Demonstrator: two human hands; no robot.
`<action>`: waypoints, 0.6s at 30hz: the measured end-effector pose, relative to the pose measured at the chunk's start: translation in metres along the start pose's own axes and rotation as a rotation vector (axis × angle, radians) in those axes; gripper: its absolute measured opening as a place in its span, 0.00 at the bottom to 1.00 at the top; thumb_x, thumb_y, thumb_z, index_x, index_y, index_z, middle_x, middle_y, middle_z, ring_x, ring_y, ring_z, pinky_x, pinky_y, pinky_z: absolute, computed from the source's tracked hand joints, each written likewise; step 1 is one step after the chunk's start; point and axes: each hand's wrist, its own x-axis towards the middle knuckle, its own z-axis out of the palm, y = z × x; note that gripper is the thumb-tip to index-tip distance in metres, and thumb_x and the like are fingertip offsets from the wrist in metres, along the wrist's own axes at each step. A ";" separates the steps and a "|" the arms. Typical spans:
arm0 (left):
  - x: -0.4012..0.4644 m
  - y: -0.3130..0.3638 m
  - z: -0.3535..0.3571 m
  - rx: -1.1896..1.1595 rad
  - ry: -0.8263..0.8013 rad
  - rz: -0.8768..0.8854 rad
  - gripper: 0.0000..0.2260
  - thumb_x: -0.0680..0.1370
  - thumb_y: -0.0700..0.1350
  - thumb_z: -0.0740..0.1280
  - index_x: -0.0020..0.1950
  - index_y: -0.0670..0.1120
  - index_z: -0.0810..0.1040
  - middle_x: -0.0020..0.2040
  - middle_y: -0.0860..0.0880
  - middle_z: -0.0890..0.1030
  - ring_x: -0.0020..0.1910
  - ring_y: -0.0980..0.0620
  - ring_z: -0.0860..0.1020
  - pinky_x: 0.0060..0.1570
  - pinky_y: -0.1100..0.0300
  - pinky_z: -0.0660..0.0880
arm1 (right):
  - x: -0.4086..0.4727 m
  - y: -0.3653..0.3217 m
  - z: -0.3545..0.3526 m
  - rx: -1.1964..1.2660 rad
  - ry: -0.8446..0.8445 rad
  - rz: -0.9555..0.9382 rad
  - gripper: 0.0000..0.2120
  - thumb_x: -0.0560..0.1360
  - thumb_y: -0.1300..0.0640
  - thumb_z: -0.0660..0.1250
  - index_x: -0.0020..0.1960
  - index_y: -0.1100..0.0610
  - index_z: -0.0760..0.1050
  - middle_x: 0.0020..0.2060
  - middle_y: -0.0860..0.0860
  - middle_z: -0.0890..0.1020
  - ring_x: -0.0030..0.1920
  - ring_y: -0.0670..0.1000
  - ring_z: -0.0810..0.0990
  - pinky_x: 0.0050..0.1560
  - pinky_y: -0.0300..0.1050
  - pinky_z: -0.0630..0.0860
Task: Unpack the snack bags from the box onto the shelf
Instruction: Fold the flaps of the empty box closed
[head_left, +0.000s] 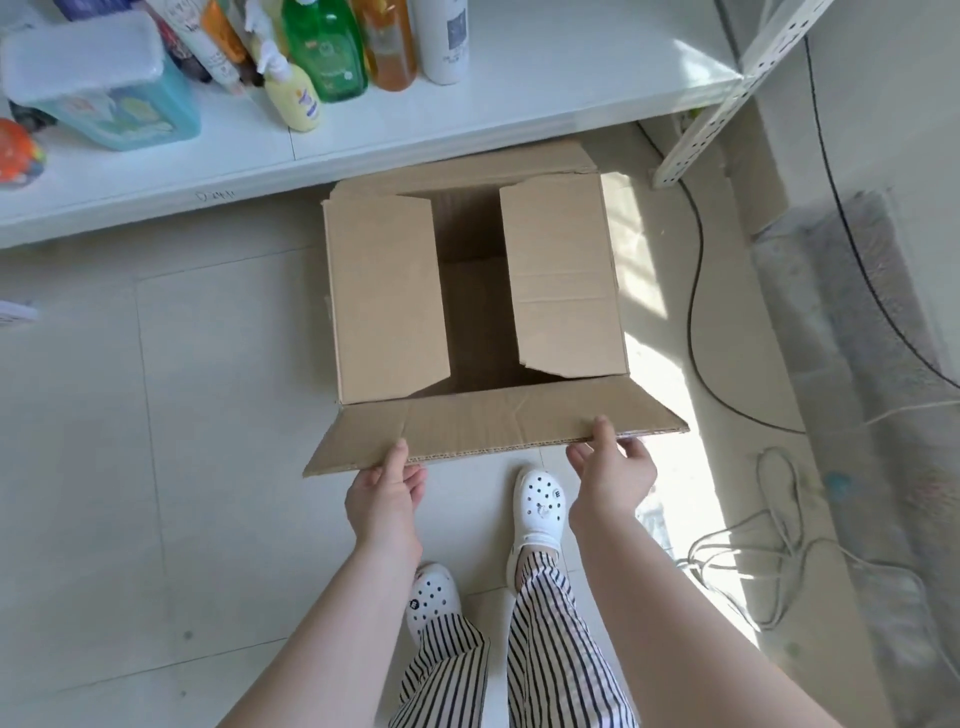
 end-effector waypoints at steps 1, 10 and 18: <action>0.000 0.011 0.007 0.000 -0.007 0.015 0.10 0.75 0.47 0.71 0.40 0.45 0.73 0.35 0.48 0.77 0.36 0.53 0.78 0.40 0.65 0.75 | -0.002 -0.009 0.009 0.000 -0.010 -0.001 0.13 0.77 0.54 0.69 0.55 0.58 0.70 0.36 0.51 0.80 0.38 0.51 0.83 0.44 0.42 0.78; 0.021 0.084 0.058 0.380 -0.075 0.397 0.16 0.76 0.46 0.70 0.62 0.43 0.73 0.54 0.48 0.77 0.50 0.53 0.76 0.53 0.63 0.73 | 0.025 -0.055 0.079 -0.436 -0.138 -0.344 0.18 0.76 0.48 0.69 0.65 0.48 0.72 0.63 0.51 0.77 0.61 0.51 0.76 0.62 0.54 0.75; 0.104 0.090 0.096 1.028 0.094 0.628 0.48 0.69 0.61 0.72 0.78 0.48 0.47 0.78 0.42 0.49 0.76 0.42 0.50 0.73 0.42 0.54 | 0.106 -0.066 0.126 -1.171 -0.284 -0.775 0.42 0.72 0.34 0.66 0.79 0.49 0.55 0.78 0.51 0.58 0.79 0.52 0.49 0.75 0.58 0.58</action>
